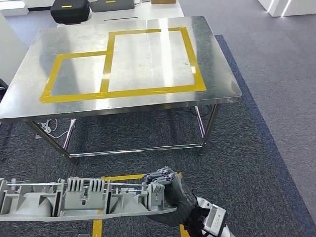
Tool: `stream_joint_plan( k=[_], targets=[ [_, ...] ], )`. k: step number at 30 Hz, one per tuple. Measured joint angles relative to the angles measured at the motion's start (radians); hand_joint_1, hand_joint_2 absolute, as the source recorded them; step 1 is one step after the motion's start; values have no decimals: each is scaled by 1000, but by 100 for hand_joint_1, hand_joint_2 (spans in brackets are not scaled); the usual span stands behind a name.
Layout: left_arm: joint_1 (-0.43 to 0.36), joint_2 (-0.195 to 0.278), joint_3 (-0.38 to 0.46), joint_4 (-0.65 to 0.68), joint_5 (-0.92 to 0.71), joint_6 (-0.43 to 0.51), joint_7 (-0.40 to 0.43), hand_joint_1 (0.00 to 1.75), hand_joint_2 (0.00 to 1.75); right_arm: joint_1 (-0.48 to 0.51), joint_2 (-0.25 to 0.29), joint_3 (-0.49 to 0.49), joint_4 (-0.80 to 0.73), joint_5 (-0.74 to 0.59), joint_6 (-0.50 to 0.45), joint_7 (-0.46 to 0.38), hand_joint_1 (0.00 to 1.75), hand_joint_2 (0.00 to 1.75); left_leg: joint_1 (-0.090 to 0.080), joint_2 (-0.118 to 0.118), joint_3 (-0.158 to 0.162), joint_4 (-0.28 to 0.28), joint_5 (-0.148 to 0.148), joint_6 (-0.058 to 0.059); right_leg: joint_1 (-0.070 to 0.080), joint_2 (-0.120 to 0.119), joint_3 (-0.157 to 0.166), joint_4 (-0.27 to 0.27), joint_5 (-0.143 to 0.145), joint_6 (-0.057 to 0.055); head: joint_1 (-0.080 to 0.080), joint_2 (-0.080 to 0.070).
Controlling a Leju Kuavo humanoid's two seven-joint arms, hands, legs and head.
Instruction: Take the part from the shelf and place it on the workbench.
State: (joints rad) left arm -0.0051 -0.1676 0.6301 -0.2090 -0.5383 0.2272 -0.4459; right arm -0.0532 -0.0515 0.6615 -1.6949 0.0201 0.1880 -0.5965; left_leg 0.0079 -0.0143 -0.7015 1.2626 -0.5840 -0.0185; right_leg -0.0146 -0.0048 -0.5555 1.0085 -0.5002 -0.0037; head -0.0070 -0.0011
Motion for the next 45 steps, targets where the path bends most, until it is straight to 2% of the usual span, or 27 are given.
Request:
stream_joint_plan(
  k=[1,2,4,6,7,11,13,15,16,17,18,20,22,25,27,28,30,31,32,33,35,36,37,40,42,43,45],
  targets=[
    [1,0,0,0,0,1,0,0,175,0,0,0,0,0,0,0,175,175,0,1,-18,37,-6,-1,0,-2,1,0,-1,-1,0,0],
    [2,0,0,0,0,2,0,0,175,1,0,0,0,-1,0,0,175,175,0,1,-16,31,10,0,0,-2,3,0,-2,0,-1,0],
    [3,1,0,0,-2,4,0,0,175,1,0,0,-3,-2,0,0,175,175,0,2,36,-81,81,6,0,-3,10,0,-7,3,-1,0],
    [1,1,0,0,-3,6,1,0,175,0,0,0,-8,-4,0,0,175,175,-4,6,92,-200,122,14,4,-2,15,1,-13,10,0,0],
    [0,1,0,0,-3,6,2,0,175,-1,0,0,-11,-5,0,0,175,175,-6,8,105,-228,124,19,5,-3,15,2,-16,15,0,0],
    [1,2,0,0,-4,-1,2,0,175,-3,0,1,-18,-16,5,-1,175,175,-6,7,114,-247,116,41,4,-4,11,6,-28,38,2,0],
    [1,2,1,0,-5,-3,2,0,175,-6,0,1,-23,-19,8,-2,175,175,-2,7,121,-253,116,51,4,-1,-31,85,-69,46,7,0],
    [-1,2,1,0,-6,-3,2,0,175,-8,0,2,-25,-21,10,-3,175,175,-3,7,123,-253,112,58,4,1,-108,225,-123,49,10,0],
    [-1,2,1,0,-6,-2,2,0,175,-7,-1,2,-25,-21,10,-3,175,175,-4,6,124,-252,110,59,4,2,-141,276,-132,49,10,0],
    [0,2,1,0,-6,-1,2,0,175,-7,-1,2,-25,-21,11,-3,175,175,-5,5,127,-252,107,60,4,2,-156,290,-121,49,10,0],
    [0,2,2,0,-6,-1,2,0,175,-6,-1,2,-25,-21,11,-3,175,175,-5,3,132,-252,104,60,4,2,-150,262,-89,47,10,0],
    [1,1,2,0,-6,0,2,0,175,-6,-2,3,-25,-21,12,-3,175,175,-6,0,144,-252,95,55,5,4,-94,128,-7,37,10,0],
    [0,-1,3,0,-6,0,2,0,175,-7,-2,3,-25,-21,13,-4,175,175,-8,-2,147,-249,88,47,9,6,-43,25,25,27,9,0],
    [-1,-1,3,0,-5,0,2,0,175,-6,-2,3,-26,-21,14,-5,175,175,-8,-2,147,-248,83,33,10,8,-28,2,19,16,8,0],
    [-2,-1,3,0,-5,0,2,0,175,-7,-2,3,-28,-21,14,-5,175,175,-7,0,138,-217,62,21,5,5,-17,-7,17,6,5,0],
    [-2,0,3,0,-5,0,2,0,175,-8,-2,3,-28,-21,14,-5,175,175,-5,1,118,-172,40,15,3,2,-10,-10,15,1,3,0],
    [-1,0,4,0,-5,1,2,0,175,-8,-2,3,-28,-22,15,-6,175,175,0,2,50,-39,-13,6,3,-1,-1,-11,7,-6,0,0],
    [1,1,4,0,-5,1,2,0,175,-7,-2,3,-28,-22,15,-6,175,175,2,2,18,14,-25,2,3,-2,4,-11,3,-7,0,0],
    [2,1,4,0,-5,1,2,0,175,-6,-2,3,-28,-22,15,-6,175,175,4,3,0,38,-18,0,3,-1,10,-10,-2,-6,0,0],
    [3,1,4,0,-5,1,2,0,175,-5,-2,3,-28,-21,15,-5,175,175,7,3,0,20,9,-2,2,0,17,-10,-7,-4,0,0],
    [4,2,4,0,-5,0,2,0,175,-5,-2,4,-28,-22,16,-5,175,175,10,6,46,-100,93,-1,1,1,33,-10,-19,2,0,0],
    [3,2,4,0,-6,0,2,0,175,-5,-2,4,-28,-22,16,-6,175,175,9,8,73,-161,119,1,3,1,39,-9,-27,8,0,0],
    [3,2,4,0,-6,0,2,0,175,-6,-2,4,-28,-23,18,-7,175,175,7,10,91,-203,129,5,4,1,42,-9,-32,15,-1,0],
    [2,3,4,0,-6,-3,2,0,175,-7,-2,6,-30,-34,27,-11,175,175,2,10,100,-229,114,22,5,0,42,-11,-39,34,3,0],
    [5,3,4,0,-8,-4,1,0,175,-9,-2,7,-33,-47,36,-15,175,175,5,10,108,-236,110,36,3,0,32,12,-57,44,8,0],
    [4,3,4,0,-9,-5,2,0,175,-11,-2,7,-35,-52,38,-17,175,175,6,10,114,-239,108,42,3,1,11,53,-76,48,10,0],
    [2,3,4,0,-10,-4,2,0,175,-11,-2,7,-37,-52,36,-16,175,175,5,10,121,-240,101,52,3,2,-70,191,-123,50,15,0]
  ],
)
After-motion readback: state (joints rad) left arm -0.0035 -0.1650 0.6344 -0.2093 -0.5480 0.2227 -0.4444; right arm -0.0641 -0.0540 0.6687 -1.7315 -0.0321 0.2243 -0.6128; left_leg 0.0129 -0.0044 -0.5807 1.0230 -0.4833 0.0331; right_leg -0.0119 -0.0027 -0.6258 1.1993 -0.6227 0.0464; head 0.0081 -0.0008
